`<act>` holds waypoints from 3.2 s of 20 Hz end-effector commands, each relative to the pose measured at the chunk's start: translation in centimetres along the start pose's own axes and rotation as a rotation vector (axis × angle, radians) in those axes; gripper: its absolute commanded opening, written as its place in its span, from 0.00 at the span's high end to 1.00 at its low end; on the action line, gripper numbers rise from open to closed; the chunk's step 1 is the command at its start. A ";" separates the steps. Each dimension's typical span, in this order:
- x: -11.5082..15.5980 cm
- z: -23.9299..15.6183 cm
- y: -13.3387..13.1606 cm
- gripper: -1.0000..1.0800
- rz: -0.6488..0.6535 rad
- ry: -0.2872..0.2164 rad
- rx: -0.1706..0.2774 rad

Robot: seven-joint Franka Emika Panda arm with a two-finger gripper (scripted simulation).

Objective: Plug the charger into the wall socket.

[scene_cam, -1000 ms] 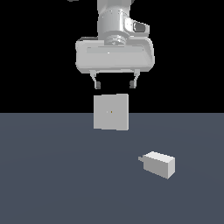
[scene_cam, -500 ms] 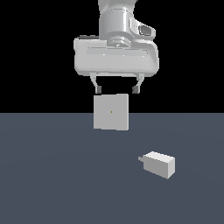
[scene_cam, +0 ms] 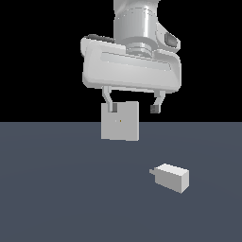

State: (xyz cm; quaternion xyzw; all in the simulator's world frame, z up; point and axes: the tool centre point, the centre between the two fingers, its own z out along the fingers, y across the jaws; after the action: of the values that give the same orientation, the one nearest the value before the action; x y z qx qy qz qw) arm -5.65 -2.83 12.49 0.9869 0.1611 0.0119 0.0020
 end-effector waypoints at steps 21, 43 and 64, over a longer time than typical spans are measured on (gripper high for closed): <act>-6.2 5.6 2.7 0.04 -0.389 0.021 0.020; -6.9 9.6 3.1 0.04 -0.428 0.022 0.022; -6.9 11.1 3.1 1.00 -0.426 0.022 0.022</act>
State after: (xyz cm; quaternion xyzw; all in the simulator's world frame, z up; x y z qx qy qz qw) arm -10.90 -8.02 1.21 0.9300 0.3668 0.0204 -0.0079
